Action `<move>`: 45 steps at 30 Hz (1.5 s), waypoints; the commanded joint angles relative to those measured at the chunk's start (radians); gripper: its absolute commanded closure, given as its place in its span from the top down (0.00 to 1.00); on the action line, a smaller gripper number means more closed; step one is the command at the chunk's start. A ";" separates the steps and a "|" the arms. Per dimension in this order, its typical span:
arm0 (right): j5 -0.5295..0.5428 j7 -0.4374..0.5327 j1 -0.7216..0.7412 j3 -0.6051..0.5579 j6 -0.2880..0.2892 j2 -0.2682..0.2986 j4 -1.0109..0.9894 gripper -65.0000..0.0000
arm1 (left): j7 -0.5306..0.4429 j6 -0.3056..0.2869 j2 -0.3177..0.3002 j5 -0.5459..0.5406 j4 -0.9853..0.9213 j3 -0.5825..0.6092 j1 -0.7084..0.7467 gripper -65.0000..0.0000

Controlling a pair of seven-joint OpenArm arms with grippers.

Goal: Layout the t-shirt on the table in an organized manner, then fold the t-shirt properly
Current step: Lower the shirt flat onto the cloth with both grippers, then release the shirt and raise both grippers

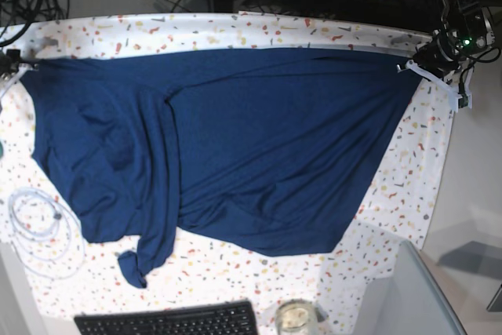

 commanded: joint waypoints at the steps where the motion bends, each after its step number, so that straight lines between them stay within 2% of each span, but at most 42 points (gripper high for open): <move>1: 0.001 0.005 0.008 0.007 -0.003 0.028 0.019 0.20 | -0.008 0.004 -0.010 0.008 0.014 -0.008 0.008 0.00; 6: 0.001 0.005 0.006 0.032 -0.003 0.022 0.035 0.46 | -0.008 0.004 -0.007 0.006 0.017 -0.008 0.020 0.00; 9: 0.001 0.004 -0.029 0.084 -0.003 0.017 0.111 0.54 | -0.008 0.004 0.003 0.006 0.023 -0.011 0.029 0.22; 13: 0.001 -0.028 -0.076 0.127 -0.003 -0.001 0.251 0.55 | -0.008 0.004 0.008 -0.001 0.091 -0.011 0.076 0.49; 15: 0.001 -0.048 -0.093 0.142 -0.003 -0.004 0.319 0.55 | -0.008 0.004 0.028 0.005 0.154 -0.013 0.099 0.57; 17: 0.001 -0.050 -0.106 0.139 -0.003 -0.011 0.360 0.55 | -0.008 0.004 0.040 0.005 0.227 -0.024 0.114 0.59; 19: 0.001 -0.048 -0.106 0.135 -0.003 -0.017 0.386 0.55 | -0.007 0.004 0.065 0.006 0.287 -0.050 0.108 0.59; 21: 0.001 -0.044 -0.101 0.130 -0.003 -0.018 0.383 0.55 | -0.008 0.004 0.069 0.005 0.312 -0.053 0.077 0.54; 23: 0.003 -0.007 -0.076 0.107 -0.003 -0.026 0.357 0.55 | -0.010 0.004 0.069 0.006 0.292 -0.039 0.011 0.39; 24: 0.003 0.018 -0.072 0.086 -0.003 -0.029 0.335 0.54 | -0.013 0.004 0.069 0.006 0.266 -0.028 -0.023 0.27; 25: 0.003 0.050 -0.069 0.060 -0.003 -0.029 0.311 0.51 | -0.014 0.004 0.068 0.006 0.224 -0.010 -0.063 0.09; 26: 0.003 0.076 -0.067 0.037 -0.003 -0.029 0.294 0.46 | -0.016 0.004 0.065 0.008 0.183 0.010 -0.101 0.00; 31: 0.003 0.143 -0.027 -0.077 -0.003 -0.030 0.190 0.00 | -0.042 0.001 0.034 0.008 -0.100 0.124 -0.308 0.00; 34: 0.001 0.165 0.009 -0.091 -0.003 -0.030 0.091 0.05 | -0.181 0.004 0.031 0.008 -0.245 0.197 -0.362 0.00; 37: 0.001 0.168 0.036 -0.089 -0.003 -0.024 0.004 0.01 | -0.307 0.004 0.028 0.012 -0.373 0.251 -0.382 0.00; 41: 0.001 0.170 0.062 -0.089 -0.003 0.019 -0.102 0.01 | -0.370 0.006 0.040 0.124 -0.477 0.254 -0.380 0.00; 45: 0.001 0.200 0.082 -0.089 -0.003 0.059 -0.166 0.01 | -0.386 0.006 0.065 0.223 -0.486 0.216 -0.343 0.00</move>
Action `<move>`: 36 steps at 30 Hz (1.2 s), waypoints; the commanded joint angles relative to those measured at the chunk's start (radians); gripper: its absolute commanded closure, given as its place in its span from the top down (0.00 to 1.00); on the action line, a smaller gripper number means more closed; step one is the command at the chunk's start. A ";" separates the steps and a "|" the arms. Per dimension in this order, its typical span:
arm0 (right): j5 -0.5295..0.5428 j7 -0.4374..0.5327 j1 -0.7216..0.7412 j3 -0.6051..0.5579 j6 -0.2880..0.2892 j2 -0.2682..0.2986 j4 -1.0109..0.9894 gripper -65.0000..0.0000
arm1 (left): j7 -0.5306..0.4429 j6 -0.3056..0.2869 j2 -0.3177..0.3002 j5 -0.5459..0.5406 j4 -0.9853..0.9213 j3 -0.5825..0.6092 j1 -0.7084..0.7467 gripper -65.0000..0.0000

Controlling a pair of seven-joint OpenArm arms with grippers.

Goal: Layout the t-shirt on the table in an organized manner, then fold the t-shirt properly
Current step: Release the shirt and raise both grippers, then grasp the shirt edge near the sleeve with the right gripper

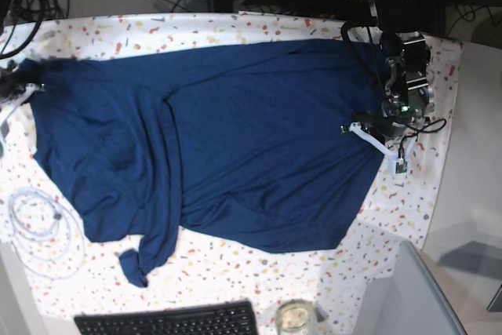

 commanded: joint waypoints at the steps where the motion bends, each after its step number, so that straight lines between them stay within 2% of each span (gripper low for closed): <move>1: -0.037 -0.014 -0.003 0.003 -0.018 0.028 -0.001 0.01 | 0.042 0.018 -0.004 0.033 0.014 -0.035 0.027 0.00; 6: -0.037 -0.018 -0.001 0.003 -0.018 0.044 0.008 0.01 | 0.046 0.018 0.022 0.037 0.113 -0.143 0.070 0.00; 9: -0.037 -0.021 -0.018 0.003 -0.018 0.032 0.115 0.01 | 0.047 0.018 0.038 0.039 0.199 -0.154 0.099 0.00; 13: -0.034 -0.078 -0.086 0.002 -0.018 -0.039 0.384 0.01 | 0.047 0.018 0.045 0.037 0.336 -0.154 0.143 0.00; 17: -0.034 -0.183 -0.098 -0.009 -0.016 -0.145 0.606 0.03 | 0.050 0.018 0.045 0.036 0.425 -0.154 0.174 0.00; 19: -0.034 -0.210 -0.072 -0.059 -0.016 -0.185 0.656 0.12 | 0.084 0.018 0.044 0.036 0.469 -0.155 0.192 0.00; 21: -0.034 -0.209 -0.047 -0.130 -0.016 -0.200 0.654 0.28 | 0.124 0.018 0.042 0.036 0.515 -0.155 0.214 0.00; 26: -0.035 -0.147 0.033 -0.316 -0.016 -0.203 0.530 0.65 | 0.138 0.018 0.047 0.034 0.603 -0.200 0.298 0.00; 28: -0.037 -0.112 0.074 -0.342 -0.016 -0.203 0.447 0.73 | 0.138 0.015 0.062 0.034 0.611 -0.253 0.309 0.00; 32: -0.037 -0.064 0.135 -0.349 -0.018 -0.199 0.295 0.71 | 0.141 0.012 0.071 0.034 0.606 -0.381 0.314 0.00; 36: -0.037 -0.054 0.142 -0.354 -0.018 -0.196 0.266 0.70 | 0.141 0.010 0.065 0.034 0.583 -0.454 0.315 0.00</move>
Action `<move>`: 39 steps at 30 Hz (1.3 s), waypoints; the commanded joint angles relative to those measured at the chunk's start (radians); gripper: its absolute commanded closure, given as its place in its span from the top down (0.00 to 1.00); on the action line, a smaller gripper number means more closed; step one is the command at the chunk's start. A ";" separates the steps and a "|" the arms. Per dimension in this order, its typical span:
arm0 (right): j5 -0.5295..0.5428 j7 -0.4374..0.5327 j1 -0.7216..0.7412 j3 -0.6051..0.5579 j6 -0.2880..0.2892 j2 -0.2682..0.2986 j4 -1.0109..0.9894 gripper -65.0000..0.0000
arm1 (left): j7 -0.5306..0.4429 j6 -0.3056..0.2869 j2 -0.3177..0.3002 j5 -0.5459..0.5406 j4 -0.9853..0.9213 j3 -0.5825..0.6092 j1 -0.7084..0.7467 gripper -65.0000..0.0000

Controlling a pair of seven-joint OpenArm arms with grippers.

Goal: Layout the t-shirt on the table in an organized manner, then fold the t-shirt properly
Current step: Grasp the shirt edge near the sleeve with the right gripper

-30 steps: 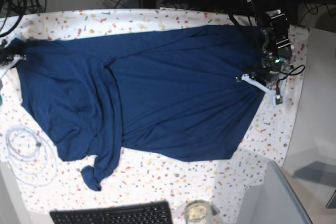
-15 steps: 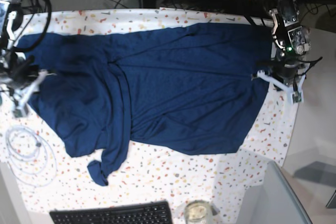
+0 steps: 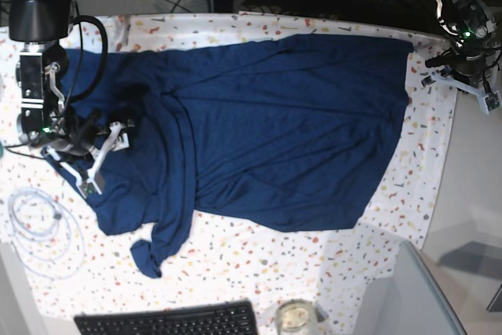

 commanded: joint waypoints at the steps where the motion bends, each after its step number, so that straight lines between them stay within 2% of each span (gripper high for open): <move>1: 0.010 0.017 0.019 0.000 0.001 0.007 0.018 0.70 | -0.020 0.009 -0.011 0.003 0.010 -0.018 -0.002 0.00; 6: 0.010 0.017 0.002 -0.010 0.001 0.000 0.019 0.70 | -0.020 0.009 -0.011 0.003 -0.008 -0.029 -0.003 0.00; 12: 0.010 0.025 0.002 -0.082 0.001 0.000 0.009 0.70 | -0.020 0.009 -0.010 0.003 -0.017 -0.024 -0.013 0.00; 14: 0.010 0.025 0.002 -0.085 0.001 0.000 0.012 0.67 | -0.020 0.009 -0.008 0.003 -0.017 -0.024 -0.014 0.00; 22: 0.010 0.017 0.004 -0.085 0.001 0.000 0.019 0.14 | -0.020 0.009 -0.010 0.003 -0.036 -0.024 -0.013 0.00; 25: 0.010 0.014 -0.004 -0.082 0.001 0.000 0.055 0.02 | -0.021 0.009 -0.010 0.003 -0.059 -0.024 -0.013 0.00; 32: 0.010 -0.115 -0.032 -0.079 0.001 0.000 0.279 0.01 | -0.023 0.009 -0.010 0.003 -0.066 -0.024 -0.013 0.00; 39: 0.012 -0.233 0.037 -0.085 0.001 0.000 0.401 0.01 | -0.021 0.009 -0.010 0.005 -0.065 -0.024 -0.031 0.00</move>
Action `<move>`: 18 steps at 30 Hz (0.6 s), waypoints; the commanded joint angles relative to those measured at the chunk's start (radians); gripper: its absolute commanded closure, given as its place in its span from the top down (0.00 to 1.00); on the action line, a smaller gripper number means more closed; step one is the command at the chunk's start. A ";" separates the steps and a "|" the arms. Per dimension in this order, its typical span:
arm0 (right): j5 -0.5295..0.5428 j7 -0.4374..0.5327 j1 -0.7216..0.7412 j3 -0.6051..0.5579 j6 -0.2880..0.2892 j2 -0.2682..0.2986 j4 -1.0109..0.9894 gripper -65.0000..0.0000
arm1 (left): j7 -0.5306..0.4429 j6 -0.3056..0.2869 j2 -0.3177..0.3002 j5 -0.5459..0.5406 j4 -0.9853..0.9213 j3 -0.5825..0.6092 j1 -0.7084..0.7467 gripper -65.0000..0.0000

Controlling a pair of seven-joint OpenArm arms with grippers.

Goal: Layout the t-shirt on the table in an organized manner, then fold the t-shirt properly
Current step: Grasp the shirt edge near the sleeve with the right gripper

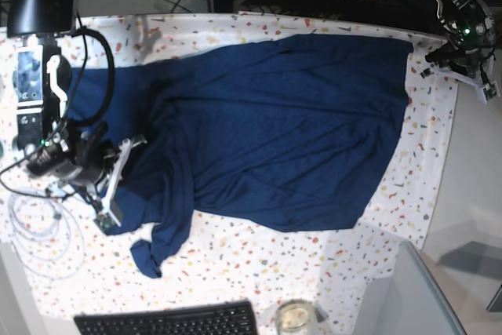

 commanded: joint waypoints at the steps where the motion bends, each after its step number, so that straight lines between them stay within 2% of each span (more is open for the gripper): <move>1: 0.004 0.012 0.038 0.001 0.000 0.006 0.018 0.01 | -0.021 0.005 -0.010 0.002 0.017 -0.002 -0.007 0.00; 8: 0.004 0.011 0.118 0.007 0.000 0.006 0.010 0.01 | -0.023 0.005 -0.013 0.002 0.021 -0.002 -0.010 0.00; 12: 0.002 0.015 0.167 0.008 -0.002 0.006 -0.064 0.01 | -0.023 0.005 -0.033 0.002 0.021 -0.002 -0.010 0.00; 18: 0.002 0.127 0.184 0.048 -0.005 0.008 -0.217 0.01 | -0.021 0.005 -0.050 0.002 0.023 -0.004 -0.010 0.00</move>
